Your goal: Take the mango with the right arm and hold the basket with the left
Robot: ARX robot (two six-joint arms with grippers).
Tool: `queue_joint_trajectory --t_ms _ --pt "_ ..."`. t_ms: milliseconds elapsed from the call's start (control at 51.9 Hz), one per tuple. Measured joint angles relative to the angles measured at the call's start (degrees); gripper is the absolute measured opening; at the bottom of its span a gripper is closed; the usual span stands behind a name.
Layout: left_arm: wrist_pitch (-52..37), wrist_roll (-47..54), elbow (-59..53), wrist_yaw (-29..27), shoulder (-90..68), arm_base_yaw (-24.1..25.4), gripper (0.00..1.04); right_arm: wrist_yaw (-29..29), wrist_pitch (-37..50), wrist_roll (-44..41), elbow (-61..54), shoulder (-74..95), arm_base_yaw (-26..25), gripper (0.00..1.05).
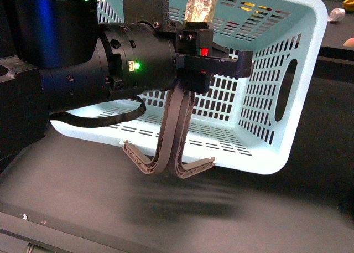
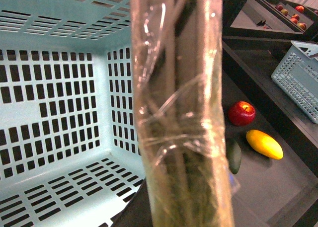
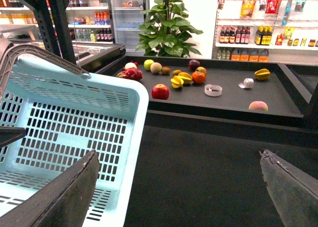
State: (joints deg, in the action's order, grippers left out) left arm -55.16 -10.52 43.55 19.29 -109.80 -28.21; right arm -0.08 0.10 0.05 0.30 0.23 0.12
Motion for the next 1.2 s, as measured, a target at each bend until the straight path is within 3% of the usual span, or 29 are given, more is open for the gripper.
queue_joint_trajectory --t_ms 135,174,231,308,463,713,925,1195 --pt "0.0 0.0 0.0 -0.09 0.0 0.0 0.09 0.0 0.0 0.0 0.0 0.0 0.0 0.97" --pt "0.0 0.0 0.0 -0.07 0.0 0.0 0.09 3.85 1.14 -1.01 0.0 0.83 0.46 0.97" --pt "0.0 0.0 0.0 0.0 0.0 0.0 0.09 4.37 3.76 -1.42 0.0 3.61 -0.63 0.97" --pt "0.0 0.02 0.0 -0.02 0.0 0.0 0.09 0.26 9.31 -2.34 0.0 10.67 -5.09 0.97" --pt "0.0 0.02 0.0 0.02 0.0 -0.04 0.09 -10.4 28.76 -6.29 0.96 35.52 -18.29 0.97" --pt "0.0 0.0 0.0 -0.07 0.0 -0.02 0.09 -14.88 52.87 -16.76 10.29 78.6 -30.93 0.97" --pt "0.0 0.2 0.0 -0.15 0.0 -0.02 0.09 -14.05 56.83 -23.37 18.78 105.24 -36.33 0.97" --pt "0.0 0.2 0.0 0.09 0.0 -0.04 0.09 -12.46 55.21 -27.91 29.33 122.95 -41.35 0.97"
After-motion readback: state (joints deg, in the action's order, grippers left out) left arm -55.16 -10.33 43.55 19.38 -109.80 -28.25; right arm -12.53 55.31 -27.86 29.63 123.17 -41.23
